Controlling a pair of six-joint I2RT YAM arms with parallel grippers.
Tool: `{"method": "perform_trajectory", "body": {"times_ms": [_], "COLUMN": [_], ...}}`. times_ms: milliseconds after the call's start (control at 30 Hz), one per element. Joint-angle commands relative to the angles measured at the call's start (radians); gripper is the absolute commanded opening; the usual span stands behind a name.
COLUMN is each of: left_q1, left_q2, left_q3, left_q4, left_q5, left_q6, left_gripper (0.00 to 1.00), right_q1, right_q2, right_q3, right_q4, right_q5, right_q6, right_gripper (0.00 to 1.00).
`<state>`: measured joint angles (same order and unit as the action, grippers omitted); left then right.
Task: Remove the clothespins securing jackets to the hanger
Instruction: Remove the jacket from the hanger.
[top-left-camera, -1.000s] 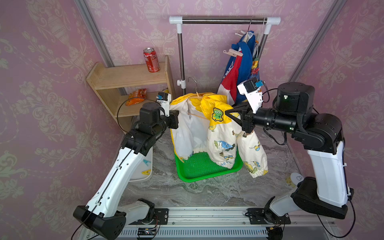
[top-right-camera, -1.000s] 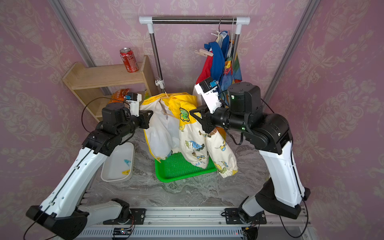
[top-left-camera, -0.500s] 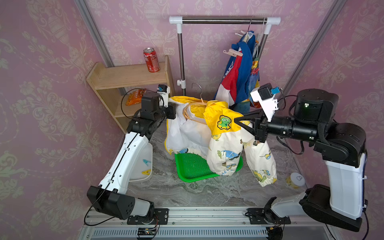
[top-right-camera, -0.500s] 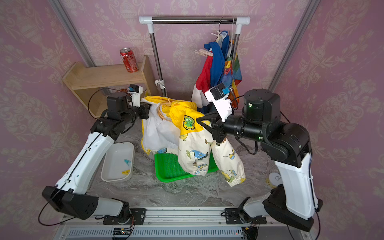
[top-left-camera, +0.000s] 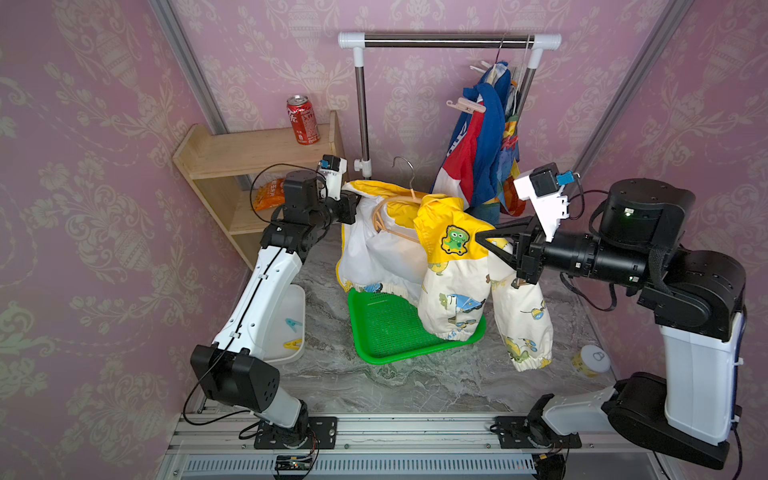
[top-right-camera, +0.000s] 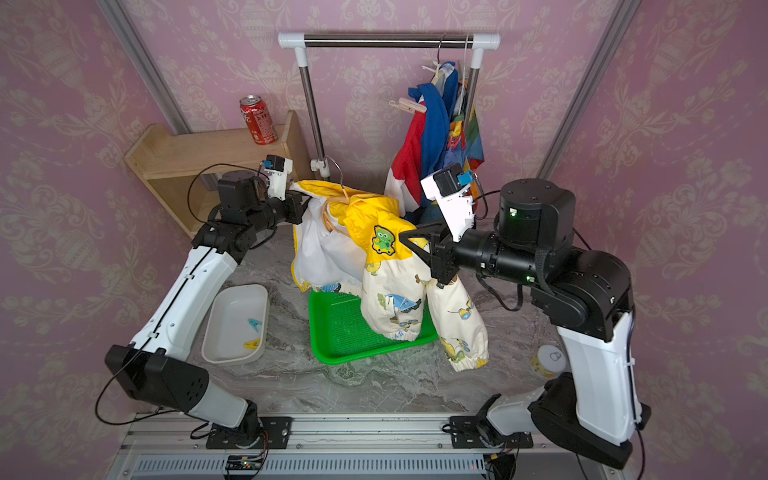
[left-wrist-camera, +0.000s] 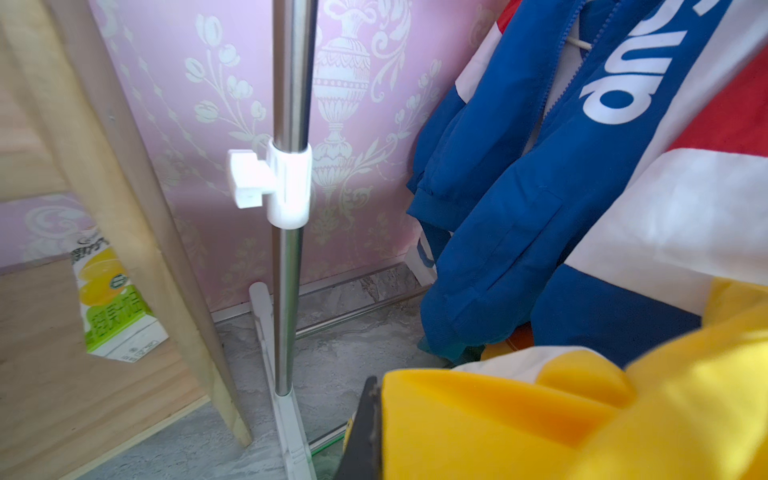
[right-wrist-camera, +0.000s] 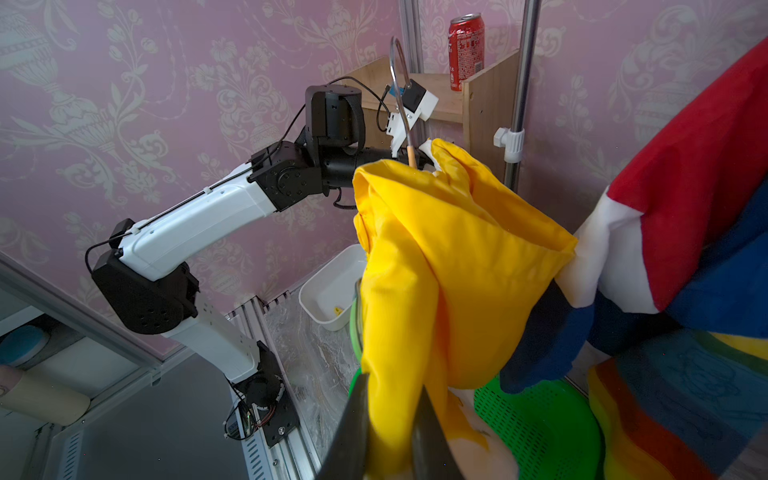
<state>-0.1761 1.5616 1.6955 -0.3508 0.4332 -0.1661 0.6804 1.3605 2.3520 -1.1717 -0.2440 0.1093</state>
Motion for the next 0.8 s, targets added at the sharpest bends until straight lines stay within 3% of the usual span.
{"method": "perform_trajectory", "body": {"times_ms": [0, 167, 467, 633, 767], "left_q1": [0.081, 0.081, 0.079, 0.080, 0.081], "left_q2": [0.075, 0.092, 0.191, 0.205, 0.203], "left_q3": [-0.052, -0.123, -0.008, -0.016, -0.077], "left_q4": [-0.014, 0.071, 0.076, 0.152, 0.254], "left_q5": [-0.179, -0.085, 0.140, 0.235, 0.318], "left_q6": [-0.053, -0.141, -0.208, -0.225, -0.284], "left_gripper": [0.00, 0.00, 0.00, 0.00, 0.00], "right_q1": [0.001, 0.001, 0.002, 0.002, 0.002], "right_q2": [-0.187, -0.295, -0.181, -0.187, -0.236], "right_q3": [0.016, -0.160, 0.016, -0.005, -0.043], "right_q4": [0.142, 0.356, 0.345, 0.379, 0.409], "right_q5": [-0.017, -0.044, -0.245, -0.241, -0.162], "right_q6": [0.017, 0.005, 0.019, 0.020, 0.003], "right_gripper": [0.00, 0.00, 0.00, 0.00, 0.00]}}
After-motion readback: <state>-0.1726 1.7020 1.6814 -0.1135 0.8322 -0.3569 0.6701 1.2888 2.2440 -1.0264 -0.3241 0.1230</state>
